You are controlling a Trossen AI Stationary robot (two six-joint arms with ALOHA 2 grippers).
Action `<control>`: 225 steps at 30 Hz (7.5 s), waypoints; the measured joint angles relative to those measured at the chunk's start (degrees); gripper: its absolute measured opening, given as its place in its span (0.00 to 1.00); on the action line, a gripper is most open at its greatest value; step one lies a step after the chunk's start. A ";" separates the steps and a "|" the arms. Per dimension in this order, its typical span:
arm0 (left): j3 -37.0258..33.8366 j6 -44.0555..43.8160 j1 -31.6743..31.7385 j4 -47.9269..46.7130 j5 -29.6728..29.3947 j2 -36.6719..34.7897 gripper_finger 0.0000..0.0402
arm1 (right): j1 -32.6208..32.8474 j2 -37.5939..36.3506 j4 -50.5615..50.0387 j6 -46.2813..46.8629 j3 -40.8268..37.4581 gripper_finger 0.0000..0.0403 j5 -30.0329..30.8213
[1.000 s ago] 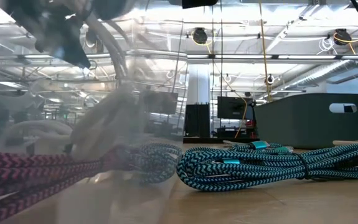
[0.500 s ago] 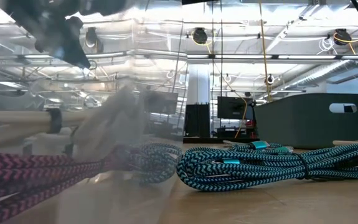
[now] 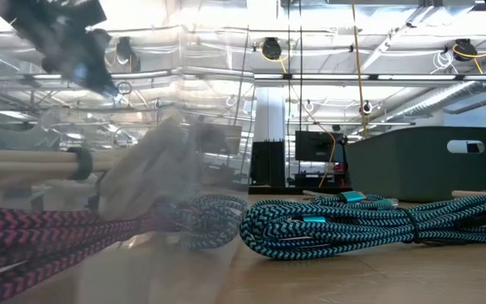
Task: Pick & Place USB Port
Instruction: Put the blue usb cable into the blue bin
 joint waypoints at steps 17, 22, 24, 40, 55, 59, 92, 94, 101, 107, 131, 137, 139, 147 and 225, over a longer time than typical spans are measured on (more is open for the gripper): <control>-8.88 3.38 16.82 9.74 17.65 6.08 0.39 | 1.64 -13.89 -51.96 48.55 -0.22 0.10 41.74; -9.68 9.34 23.34 18.54 32.36 6.08 0.47 | 1.64 -20.70 -57.09 60.42 -6.95 0.12 42.90; -9.62 11.38 25.57 18.14 38.44 6.08 0.54 | 1.64 -23.70 -55.55 62.41 -11.60 0.13 42.77; -9.26 18.12 24.16 20.00 45.76 19.30 0.77 | 1.13 -42.61 -21.00 53.88 -43.53 0.15 37.83; -9.44 18.55 23.02 21.75 43.95 20.50 0.24 | 1.22 -51.09 5.32 42.80 -57.79 0.15 33.59; -9.61 17.73 24.40 21.43 39.55 19.26 0.08 | 1.09 -50.89 14.04 40.10 -60.83 0.15 33.52; -9.53 23.05 6.58 41.01 1.94 3.45 0.08 | -14.90 -27.87 65.41 46.06 -63.98 0.42 13.90; -9.53 25.60 4.78 44.41 -0.67 3.46 0.08 | -15.75 -27.19 67.32 47.44 -64.02 0.45 13.02; -9.49 34.45 0.25 54.89 -5.07 3.43 0.08 | -18.12 -27.20 70.30 49.71 -64.02 0.51 10.31; -7.56 36.37 0.70 55.90 -6.07 3.45 0.08 | -18.30 -27.26 74.15 49.81 -63.84 0.52 5.12; -5.95 37.30 1.41 54.07 -5.29 3.80 0.08 | -18.06 -13.63 68.90 50.43 -46.21 0.52 -5.26; -5.95 37.30 1.41 54.02 -5.05 3.78 0.08 | -18.50 -13.54 68.91 49.56 -46.01 0.52 -5.05; -5.95 37.28 1.41 54.02 -5.04 3.78 0.08 | -18.69 -13.56 68.50 50.17 -46.01 0.50 -4.63; -5.95 37.36 1.41 53.99 -5.07 3.80 0.08 | -18.83 -13.56 66.01 49.78 -46.01 0.28 -3.44; -6.03 32.87 -10.31 49.01 -29.35 1.60 0.22 | -53.83 -86.23 -4.12 26.23 -64.65 0.08 -31.31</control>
